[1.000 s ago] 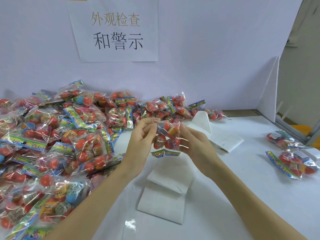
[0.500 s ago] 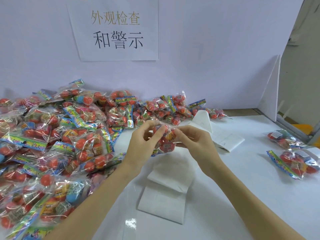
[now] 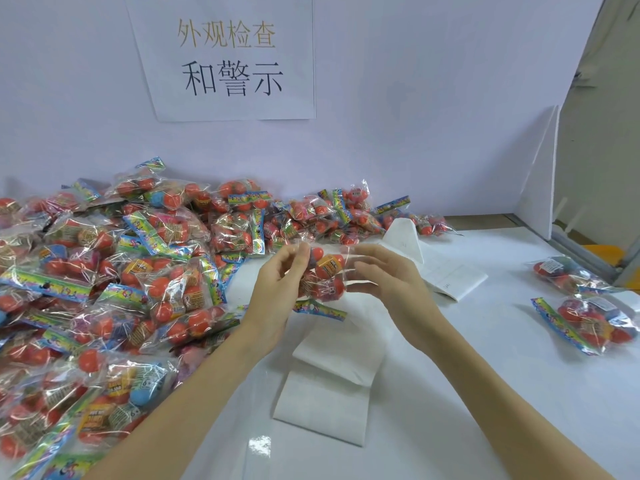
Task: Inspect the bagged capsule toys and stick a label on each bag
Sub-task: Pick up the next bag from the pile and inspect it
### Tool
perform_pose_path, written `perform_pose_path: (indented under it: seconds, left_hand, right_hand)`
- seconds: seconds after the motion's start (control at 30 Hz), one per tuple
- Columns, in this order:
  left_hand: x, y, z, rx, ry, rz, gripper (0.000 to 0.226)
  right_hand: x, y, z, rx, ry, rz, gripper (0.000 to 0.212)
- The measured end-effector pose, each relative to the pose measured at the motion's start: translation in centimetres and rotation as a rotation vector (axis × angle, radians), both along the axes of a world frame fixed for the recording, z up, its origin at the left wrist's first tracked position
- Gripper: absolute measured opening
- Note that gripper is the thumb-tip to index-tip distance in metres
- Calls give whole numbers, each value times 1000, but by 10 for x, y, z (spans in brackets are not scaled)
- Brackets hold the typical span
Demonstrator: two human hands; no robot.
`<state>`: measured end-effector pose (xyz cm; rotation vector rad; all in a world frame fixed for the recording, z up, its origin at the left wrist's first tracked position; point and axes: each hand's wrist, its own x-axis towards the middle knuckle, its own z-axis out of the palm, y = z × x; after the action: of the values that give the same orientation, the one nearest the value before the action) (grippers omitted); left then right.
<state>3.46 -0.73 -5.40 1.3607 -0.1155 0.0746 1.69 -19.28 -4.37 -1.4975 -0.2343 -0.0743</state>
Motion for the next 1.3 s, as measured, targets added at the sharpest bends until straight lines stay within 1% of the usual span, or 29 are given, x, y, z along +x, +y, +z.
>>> perform_pose_path:
  seconds: [0.07,0.2,0.27,0.37,0.47,0.53,0.63,0.7,0.73,0.8,0.87,0.93,1.0,1.1,1.2,1.3]
  left_hand:
    - [0,1,0,-4,12,-13,29]
    - [-3,0,1,18,-22,-55,27]
    - [-5,0,3,57,-56,-56,29]
    - [-6,2,3,143,-118,-52,33]
    - [-6,3,2,174,-156,-68,24]
    - [-6,3,1,175,-157,-72,21]
    - [-6,2,2,162,-156,-78,26]
    - [-5,1,1,139,-145,-68,24]
    - [-5,0,1,130,-141,-58,23]
    - [-4,-1,0,113,-138,-32,21]
    - [-4,-2,-1,110,-143,-5,21]
    - [-3,0,-1,115,-150,23,22]
    - [-2,3,0,96,-142,32,24]
    - [-1,5,1,54,-100,-5,25]
    - [-1,6,1,27,-73,-32,26]
    - [-1,7,1,26,-72,-35,29]
  right_hand:
    - [0,4,-1,-95,-66,-60,26]
    - [2,5,-6,-233,-153,-179,18]
    - [2,3,-8,-317,-221,-233,22]
    - [1,3,-11,-502,-390,-273,31]
    - [2,0,-13,-621,-510,-278,36]
    - [2,-1,-14,-663,-544,-306,35]
    - [3,0,-14,-600,-489,-337,35]
    - [2,3,-11,-490,-361,-296,39]
    - [2,5,-9,-401,-276,-248,40]
    - [-1,9,-5,-200,-107,-138,38]
    - [-2,10,-3,-118,-17,-106,33]
    - [-1,7,-2,-111,9,-154,26]
    - [0,3,-1,-57,38,-176,21]
    - [0,2,-2,52,123,-96,17]
    - [1,1,-3,135,188,-30,19]
    - [1,0,-2,84,155,-92,14]
